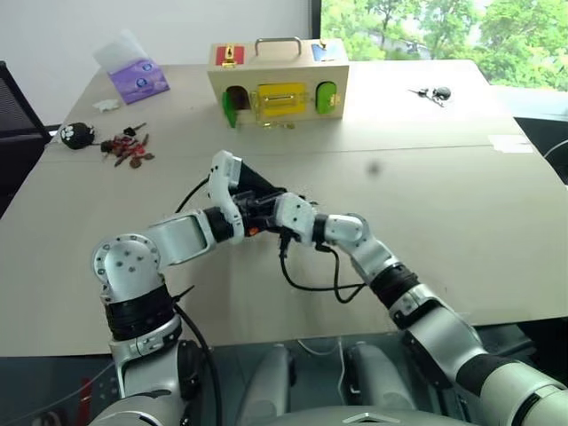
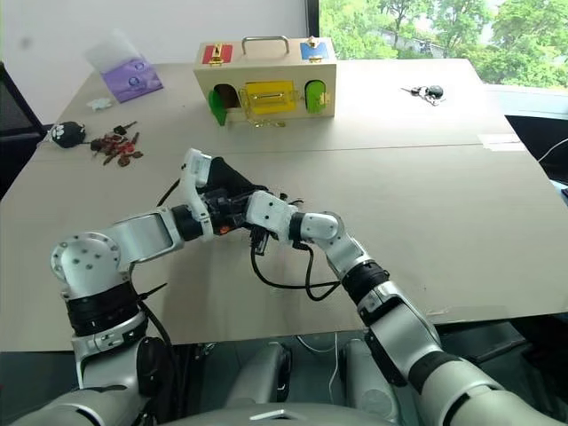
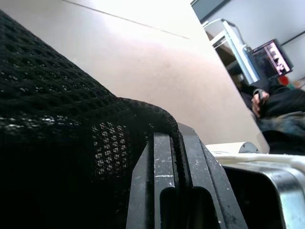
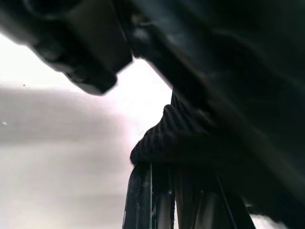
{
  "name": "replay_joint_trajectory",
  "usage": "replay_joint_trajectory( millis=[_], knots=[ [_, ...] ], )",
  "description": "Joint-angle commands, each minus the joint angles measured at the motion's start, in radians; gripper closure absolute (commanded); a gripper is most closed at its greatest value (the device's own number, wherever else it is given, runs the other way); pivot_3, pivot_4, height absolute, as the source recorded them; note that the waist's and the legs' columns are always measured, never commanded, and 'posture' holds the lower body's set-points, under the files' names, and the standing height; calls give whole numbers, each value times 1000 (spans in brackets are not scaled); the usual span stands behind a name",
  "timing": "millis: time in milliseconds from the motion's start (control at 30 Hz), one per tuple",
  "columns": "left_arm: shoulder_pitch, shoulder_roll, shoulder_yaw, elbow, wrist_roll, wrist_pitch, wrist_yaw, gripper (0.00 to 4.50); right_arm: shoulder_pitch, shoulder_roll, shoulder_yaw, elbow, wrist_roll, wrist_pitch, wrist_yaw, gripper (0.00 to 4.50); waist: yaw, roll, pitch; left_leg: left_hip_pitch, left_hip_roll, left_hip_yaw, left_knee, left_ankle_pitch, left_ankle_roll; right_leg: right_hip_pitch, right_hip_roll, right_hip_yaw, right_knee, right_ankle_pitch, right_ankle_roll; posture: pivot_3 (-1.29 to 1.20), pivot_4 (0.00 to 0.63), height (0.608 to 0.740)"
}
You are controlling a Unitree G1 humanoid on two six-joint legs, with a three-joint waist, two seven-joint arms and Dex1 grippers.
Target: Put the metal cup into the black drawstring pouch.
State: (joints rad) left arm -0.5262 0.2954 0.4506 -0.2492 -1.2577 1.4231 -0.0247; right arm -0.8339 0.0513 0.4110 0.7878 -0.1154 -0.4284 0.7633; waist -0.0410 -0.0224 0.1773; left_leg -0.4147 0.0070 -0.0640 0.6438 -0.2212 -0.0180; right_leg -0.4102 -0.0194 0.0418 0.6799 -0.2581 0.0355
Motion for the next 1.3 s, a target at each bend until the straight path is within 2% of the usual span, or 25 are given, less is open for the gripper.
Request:
replay_joint_trajectory(
  millis=[33, 133, 300, 333, 400, 467, 567, 667, 733, 800, 833, 867, 967, 1067, 1133, 1300],
  knots=[
    [-26, -36, -17, -13, -200, -39, 31, 4500, -72, -14, 48, -7, -70, -76, 28, 4483, 0, 0, 0, 0, 0, 0, 0, 0, 0, 0, 0, 0, 0, 0, 0, 0, 150, 740],
    [-1, -11, -4, 18, -205, -82, 51, 4500, -69, -63, 12, -60, -40, -37, 68, 4483, 1, 0, 0, 0, 0, 0, 0, 0, 0, 0, 0, 0, 0, 0, 0, 0, 150, 740],
    [54, 46, -8, 80, -140, -151, -14, 4500, 8, -167, -65, -335, 80, 260, 170, 4483, 3, 0, 0, 0, 0, -1, 0, 0, 0, 0, 0, 0, 0, 0, 0, 0, 150, 740],
    [62, 56, -15, 93, -126, -162, -34, 4500, 24, -187, -71, -387, 73, 277, 157, 3829, 3, 0, 0, 0, 0, -1, 0, 0, 0, 0, 0, -1, 0, 0, 0, 0, 150, 740],
    [62, 70, -40, 120, -97, -186, -77, 4500, 55, -208, -90, -484, 69, 368, 111, 3099, 4, 0, 0, 0, 0, -1, 0, 0, 0, 0, 0, -1, 0, 0, 0, 0, 150, 740],
    [51, 76, -61, 148, -76, -204, -116, 4500, 89, -240, -71, -583, 105, 488, 178, 2031, 4, 0, 0, 0, -1, -1, 0, 0, 0, 0, 0, -1, 0, 0, 0, 0, 150, 740],
    [40, 87, -83, 170, -47, -226, -167, 4500, 120, -263, -65, -679, 175, 632, 247, 2031, 3, 0, 0, 0, -1, -1, 0, 0, 0, 0, 1, -1, 0, 0, 0, 0, 150, 740],
    [20, 95, -93, 204, -27, -240, -205, 4500, 136, -268, -73, -716, 143, 634, 186, 1336, 2, 0, 0, 0, -1, 0, 0, 0, 0, 0, 1, 0, 0, 0, 0, 0, 150, 740],
    [10, 111, -100, 230, 0, -250, -231, 4500, 152, -282, -105, -778, 161, 701, 158, 608, 1, 0, 0, 0, -1, 0, 0, 0, 0, 0, 1, -1, 0, 0, 0, 0, 150, 740],
    [2, 126, -105, 250, 21, -259, -256, 4500, 174, -307, -134, -855, 175, 769, 136, 608, 3, 0, 0, 0, -1, 0, 0, 0, 0, 0, 1, -1, 0, 0, 0, 0, 150, 740],
    [-5, 147, -108, 265, 38, -264, -283, 4500, 179, -332, -174, -922, 245, 842, 162, 608, 5, 0, 0, 0, -1, 0, 0, 0, 0, 0, 1, -1, 0, 0, 0, 0, 150, 740],
    [-10, 163, -110, 276, 52, -267, -305, 4500, 182, -350, -202, -970, 298, 897, 180, 247, 5, 0, 0, -1, -1, -1, 0, 0, 0, 0, 0, -1, 0, 0, 0, 0, 150, 740],
    [-41, 221, -121, 318, 93, -269, -375, 4500, 228, -368, -275, -1048, 328, 948, 98, 24, 6, 0, 0, -1, -1, -1, 0, 0, 0, 0, 0, -1, -1, 0, 0, 0, 150, 740],
    [-63, 251, -137, 341, 127, -266, -424, 4500, 286, -417, -223, -1004, 247, 897, 69, 24, 6, 0, 0, 0, -2, 1, -1, -1, 1, 0, 1, -2, -1, 0, 0, 0, 150, 740],
    [-72, 262, -145, 349, 146, -262, -450, 4500, 291, -397, -203, -960, 224, 887, 25, 24, 3, 0, 0, 0, -2, 3, -1, -1, 2, 0, 1, -2, -1, 0, 0, 0, 150, 740],
    [-88, 286, -160, 347, 177, -242, -493, 4500, 246, -238, -141, -659, 133, 706, -128, 24, -11, 1, 0, 1, -1, 5, -1, 0, 0, -2, 2, 2, 1, 0, 0, 0, 150, 740]
  ],
)
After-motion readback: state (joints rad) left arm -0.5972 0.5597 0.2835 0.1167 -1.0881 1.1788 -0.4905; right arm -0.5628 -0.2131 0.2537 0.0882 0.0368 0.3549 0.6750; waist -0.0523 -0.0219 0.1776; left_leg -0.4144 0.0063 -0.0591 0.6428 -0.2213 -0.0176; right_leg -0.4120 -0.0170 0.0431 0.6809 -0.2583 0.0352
